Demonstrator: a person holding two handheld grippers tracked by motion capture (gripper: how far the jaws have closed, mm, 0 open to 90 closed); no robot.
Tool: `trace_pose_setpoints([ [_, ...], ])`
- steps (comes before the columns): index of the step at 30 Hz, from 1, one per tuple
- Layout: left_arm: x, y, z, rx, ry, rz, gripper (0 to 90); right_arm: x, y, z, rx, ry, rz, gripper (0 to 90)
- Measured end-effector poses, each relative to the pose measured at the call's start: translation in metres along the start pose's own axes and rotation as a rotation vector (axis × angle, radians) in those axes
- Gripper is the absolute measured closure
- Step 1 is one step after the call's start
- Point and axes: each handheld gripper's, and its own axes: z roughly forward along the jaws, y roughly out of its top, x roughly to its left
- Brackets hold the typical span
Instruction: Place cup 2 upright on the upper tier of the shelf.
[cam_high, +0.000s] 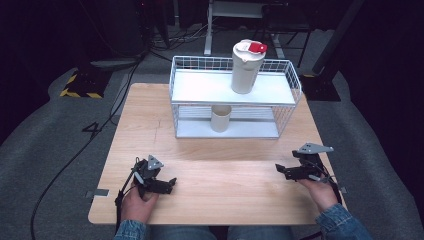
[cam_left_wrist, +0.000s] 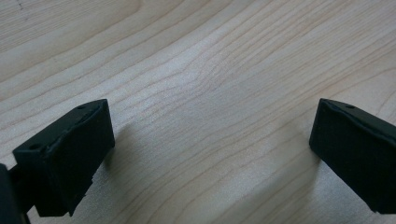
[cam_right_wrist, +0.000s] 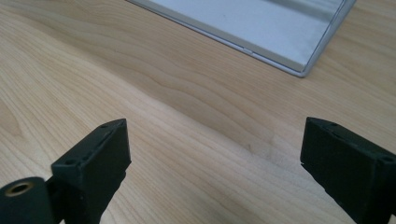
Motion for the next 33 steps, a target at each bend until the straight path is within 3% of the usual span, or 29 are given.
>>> trace_pose_setpoints([
  [12, 0.0, 0.0, 0.0, 0.0, 0.0, 0.001, 0.5, 0.007, -0.02, 0.011, 0.003, -0.024, -0.028, 8.8],
  [23, 0.0, 0.0, 0.0, 0.0, 0.0, 0.001, 0.4, 0.013, -0.028, 0.018, 0.02, -0.033, -0.043, 8.8],
  [31, 0.0, 0.0, 0.0, 0.0, 0.0, 0.001, 0.4, 0.015, -0.032, 0.025, 0.075, -0.04, -0.058, 7.9],
  [33, 0.0, 0.0, 0.0, 0.0, 0.0, 0.001, 0.4, 0.015, -0.033, 0.027, 0.071, -0.04, -0.041, 4.1],
])
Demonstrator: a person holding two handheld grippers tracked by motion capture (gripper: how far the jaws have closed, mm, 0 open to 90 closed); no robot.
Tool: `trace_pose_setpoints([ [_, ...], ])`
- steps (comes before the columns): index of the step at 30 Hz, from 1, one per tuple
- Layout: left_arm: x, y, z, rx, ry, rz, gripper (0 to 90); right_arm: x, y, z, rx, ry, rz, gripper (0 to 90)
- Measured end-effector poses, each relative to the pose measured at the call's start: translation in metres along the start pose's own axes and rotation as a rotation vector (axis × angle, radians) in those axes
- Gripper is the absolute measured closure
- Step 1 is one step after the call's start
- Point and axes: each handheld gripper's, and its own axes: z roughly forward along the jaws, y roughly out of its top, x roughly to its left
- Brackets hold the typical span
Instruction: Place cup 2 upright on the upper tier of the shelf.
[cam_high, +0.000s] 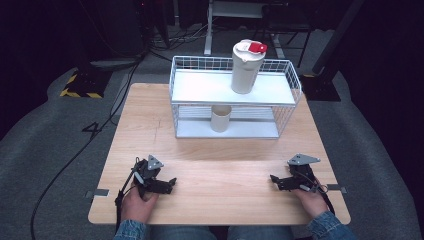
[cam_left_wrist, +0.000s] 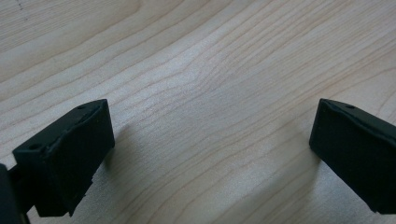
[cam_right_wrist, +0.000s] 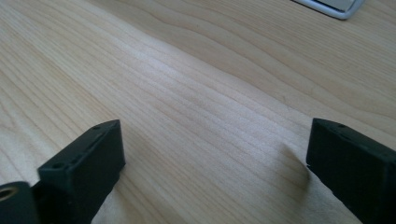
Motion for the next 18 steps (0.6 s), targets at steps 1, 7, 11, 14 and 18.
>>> trace_pose_setpoints([
  [1, 0.0, 0.0, 0.0, 0.0, 0.0, 0.0, 0.4, 0.0, 0.0, 0.0, 0.0, 0.0, 0.0, 4.1],
  [7, -0.0001, 0.0, 0.0, 0.001, 0.0, 0.0, 0.4, -0.0009, -0.0031, 0.0018, -0.013, 0.007, 0.036, 1.9],
  [11, 0.0, 0.0, 0.0, 0.0, 0.0, 0.0, 0.4, -0.0009, -0.0031, 0.0022, -0.004, -0.002, 0.051, 0.3],
  [14, 0.0, 0.0001, 0.0, 0.001, -0.001, 0.0, 0.4, 0.0005, -0.0037, 0.0016, -0.005, -0.016, 0.066, 0.3],
  [18, 0.0002, 0.0002, 0.0001, 0.002, -0.004, 0.001, 0.3, 0.0012, -0.004, 0.0015, -0.007, -0.022, 0.072, 0.3],
])
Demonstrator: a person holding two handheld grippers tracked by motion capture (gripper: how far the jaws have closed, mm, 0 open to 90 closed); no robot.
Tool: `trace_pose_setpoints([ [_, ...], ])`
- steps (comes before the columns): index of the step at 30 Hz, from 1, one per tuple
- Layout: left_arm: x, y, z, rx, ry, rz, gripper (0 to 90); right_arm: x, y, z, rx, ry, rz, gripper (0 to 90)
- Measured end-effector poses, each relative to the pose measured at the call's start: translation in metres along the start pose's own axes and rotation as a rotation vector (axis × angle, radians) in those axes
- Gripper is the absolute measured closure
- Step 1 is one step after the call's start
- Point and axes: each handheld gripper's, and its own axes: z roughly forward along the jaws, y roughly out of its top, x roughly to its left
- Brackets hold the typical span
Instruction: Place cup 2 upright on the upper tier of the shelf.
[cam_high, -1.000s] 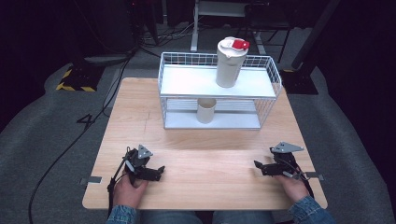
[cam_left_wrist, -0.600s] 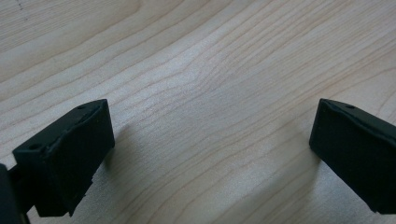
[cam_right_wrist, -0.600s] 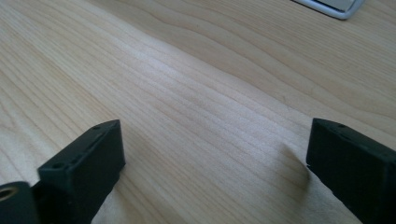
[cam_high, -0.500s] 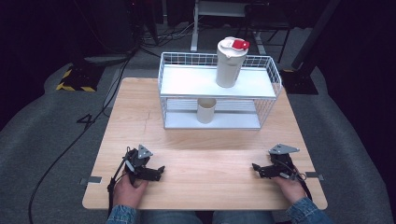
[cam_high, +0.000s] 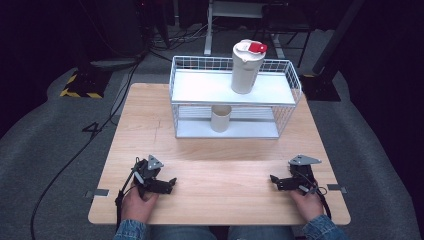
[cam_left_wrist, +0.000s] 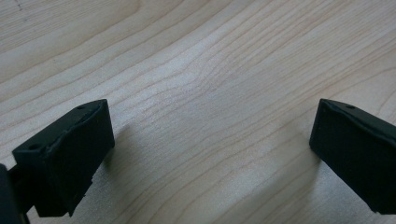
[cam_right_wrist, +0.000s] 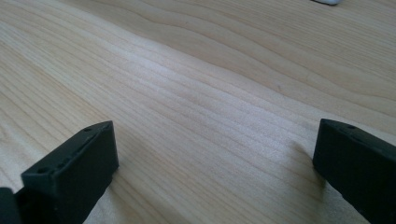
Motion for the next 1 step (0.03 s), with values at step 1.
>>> trace_pose_setpoints([
  [1, 0.0, 0.0, 0.0, 0.0, 0.0, 0.001, 0.3, 0.0001, 0.0, 0.0, 0.0, 0.0, 0.001, 0.3],
])
